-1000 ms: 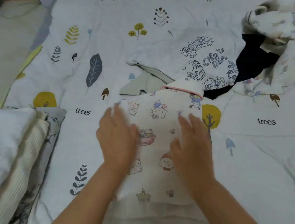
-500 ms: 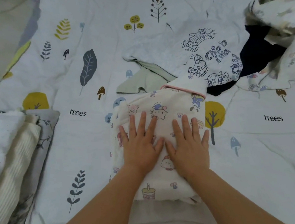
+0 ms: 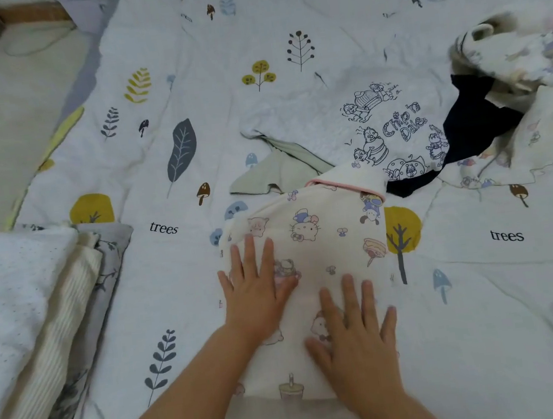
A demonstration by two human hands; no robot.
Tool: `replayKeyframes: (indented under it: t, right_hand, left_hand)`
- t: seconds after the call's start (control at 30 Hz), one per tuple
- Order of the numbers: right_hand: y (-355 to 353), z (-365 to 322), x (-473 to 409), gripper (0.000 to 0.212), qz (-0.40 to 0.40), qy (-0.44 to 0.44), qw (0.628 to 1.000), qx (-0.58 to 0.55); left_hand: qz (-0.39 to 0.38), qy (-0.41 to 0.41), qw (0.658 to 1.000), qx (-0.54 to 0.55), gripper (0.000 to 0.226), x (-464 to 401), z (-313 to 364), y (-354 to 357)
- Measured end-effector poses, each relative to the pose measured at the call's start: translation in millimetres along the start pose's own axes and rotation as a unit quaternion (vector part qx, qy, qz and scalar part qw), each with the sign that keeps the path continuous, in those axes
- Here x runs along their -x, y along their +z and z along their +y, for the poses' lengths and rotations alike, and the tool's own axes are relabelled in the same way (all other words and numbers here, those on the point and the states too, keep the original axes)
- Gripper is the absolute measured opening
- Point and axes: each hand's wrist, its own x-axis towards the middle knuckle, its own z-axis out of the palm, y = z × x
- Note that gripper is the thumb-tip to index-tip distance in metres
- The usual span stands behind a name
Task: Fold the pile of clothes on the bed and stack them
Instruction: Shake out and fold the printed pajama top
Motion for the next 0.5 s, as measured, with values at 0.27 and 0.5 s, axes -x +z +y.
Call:
replayKeyframes:
  t: [0.27,0.5]
  right_hand:
    - [-62,38,-43,0.034,0.008,0.232,0.874,-0.427]
    - [-70,53,-59,0.02,-0.138,0.292,0.811,-0.488]
  left_hand:
    - [0.003,-0.256,0.904,0.342,0.043,-9,-5,-45]
    - [-0.169,-0.203,0.813,0.519,0.03,-11,-12,-60]
